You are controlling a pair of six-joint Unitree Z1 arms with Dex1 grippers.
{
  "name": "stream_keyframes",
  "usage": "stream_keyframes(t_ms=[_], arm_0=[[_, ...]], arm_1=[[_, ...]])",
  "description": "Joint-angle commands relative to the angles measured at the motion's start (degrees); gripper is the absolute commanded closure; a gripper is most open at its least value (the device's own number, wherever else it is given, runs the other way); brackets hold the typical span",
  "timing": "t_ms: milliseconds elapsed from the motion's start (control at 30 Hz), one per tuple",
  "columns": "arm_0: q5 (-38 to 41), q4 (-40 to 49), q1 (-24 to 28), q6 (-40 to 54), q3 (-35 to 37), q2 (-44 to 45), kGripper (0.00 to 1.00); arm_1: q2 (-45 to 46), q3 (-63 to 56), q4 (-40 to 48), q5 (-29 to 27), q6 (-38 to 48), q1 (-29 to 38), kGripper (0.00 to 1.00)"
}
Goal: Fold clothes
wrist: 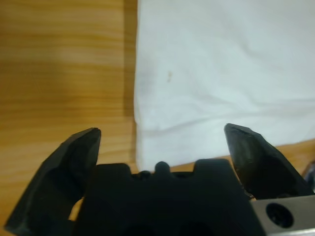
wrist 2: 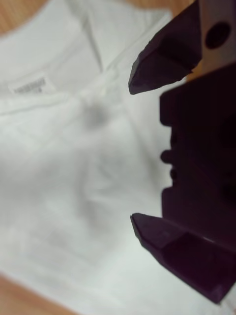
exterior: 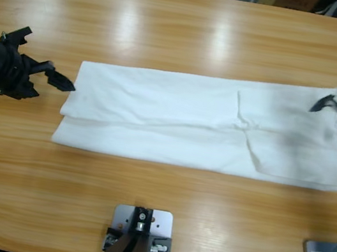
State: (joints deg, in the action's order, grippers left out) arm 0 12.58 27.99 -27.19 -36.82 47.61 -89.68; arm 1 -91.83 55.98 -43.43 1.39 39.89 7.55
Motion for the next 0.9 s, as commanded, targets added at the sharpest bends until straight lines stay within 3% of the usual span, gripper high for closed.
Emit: stream_keyframes(t_ms=[33,167,433,667,900], arm_0=[[16.95,-10.43,7.5,9.79,-8.55,-10.36,0.148],[19.06,-18.03,9.38,11.04,-12.1,-15.81,0.147],[19.74,-20.61,13.76,13.09,-12.13,-19.18,0.147],[20.57,-16.94,14.52,15.57,-12.26,-23.68,0.147],[24.24,-6.65,15.92,19.42,-8.18,-24.51,0.147]], arm_1=[[7.17,1.5,-5.62,-1.13,-4.03,2.82,0.0],[6.91,1.5,-5.53,-0.79,-4.03,3.7,0.0],[6.75,1.5,-5.53,-0.78,-4.03,3.88,0.0],[6.19,1.5,-5.48,-0.83,-4.03,3.88,0.0],[5.19,1.4,-4.95,-1.01,-4.03,4.19,0.0]])
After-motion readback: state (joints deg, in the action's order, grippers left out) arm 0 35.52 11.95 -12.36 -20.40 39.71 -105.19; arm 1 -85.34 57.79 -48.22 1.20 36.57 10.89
